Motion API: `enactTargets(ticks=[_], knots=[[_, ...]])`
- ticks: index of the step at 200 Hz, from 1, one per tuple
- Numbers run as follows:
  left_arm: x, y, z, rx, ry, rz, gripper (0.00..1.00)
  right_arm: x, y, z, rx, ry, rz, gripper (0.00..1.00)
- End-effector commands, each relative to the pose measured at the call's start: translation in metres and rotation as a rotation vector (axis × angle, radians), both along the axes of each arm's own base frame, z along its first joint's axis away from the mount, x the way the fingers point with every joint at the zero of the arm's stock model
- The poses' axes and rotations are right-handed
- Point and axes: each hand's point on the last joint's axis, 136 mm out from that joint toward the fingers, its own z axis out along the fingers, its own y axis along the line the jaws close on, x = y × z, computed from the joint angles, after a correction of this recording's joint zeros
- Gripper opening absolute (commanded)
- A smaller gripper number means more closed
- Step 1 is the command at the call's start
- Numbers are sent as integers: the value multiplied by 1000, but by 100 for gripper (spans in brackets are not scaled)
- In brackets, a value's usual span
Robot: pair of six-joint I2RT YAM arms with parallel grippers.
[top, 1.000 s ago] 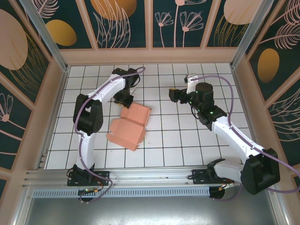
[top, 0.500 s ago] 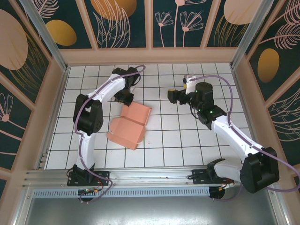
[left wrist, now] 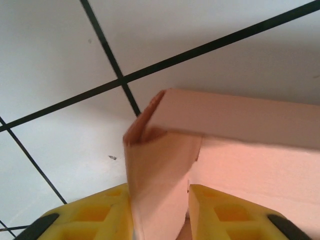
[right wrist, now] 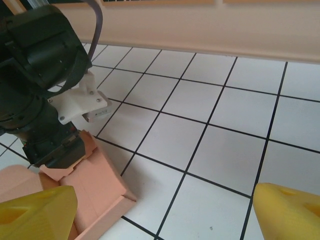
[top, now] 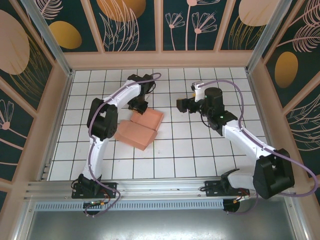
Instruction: Fold the paper box
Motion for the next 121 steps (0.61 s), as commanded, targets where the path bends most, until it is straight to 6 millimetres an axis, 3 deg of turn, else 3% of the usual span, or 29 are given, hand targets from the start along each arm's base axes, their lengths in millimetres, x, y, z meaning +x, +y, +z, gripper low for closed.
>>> enactTargets(ticks=[1, 30, 62, 80, 99, 116, 121], knots=[[0, -4, 27, -3, -40, 5, 37, 2, 10, 9, -9, -19, 42, 91], [3, -9, 56, -62, -106, 11, 40, 4, 19, -1, -37, -2, 69, 91], [8, 0, 91, -83, -244, 59, 53, 8, 37, -16, -73, 20, 112, 91], [15, 16, 112, -91, -359, 133, 65, 13, 50, -28, -103, 36, 132, 91], [18, 46, 129, -123, -478, 259, 78, 21, 65, -42, -157, 48, 143, 91], [17, 69, 141, -183, -589, 361, 96, 21, 89, -56, -201, 56, 184, 91], [13, 76, 152, -217, -635, 390, 98, 23, 95, -60, -211, 59, 188, 92]])
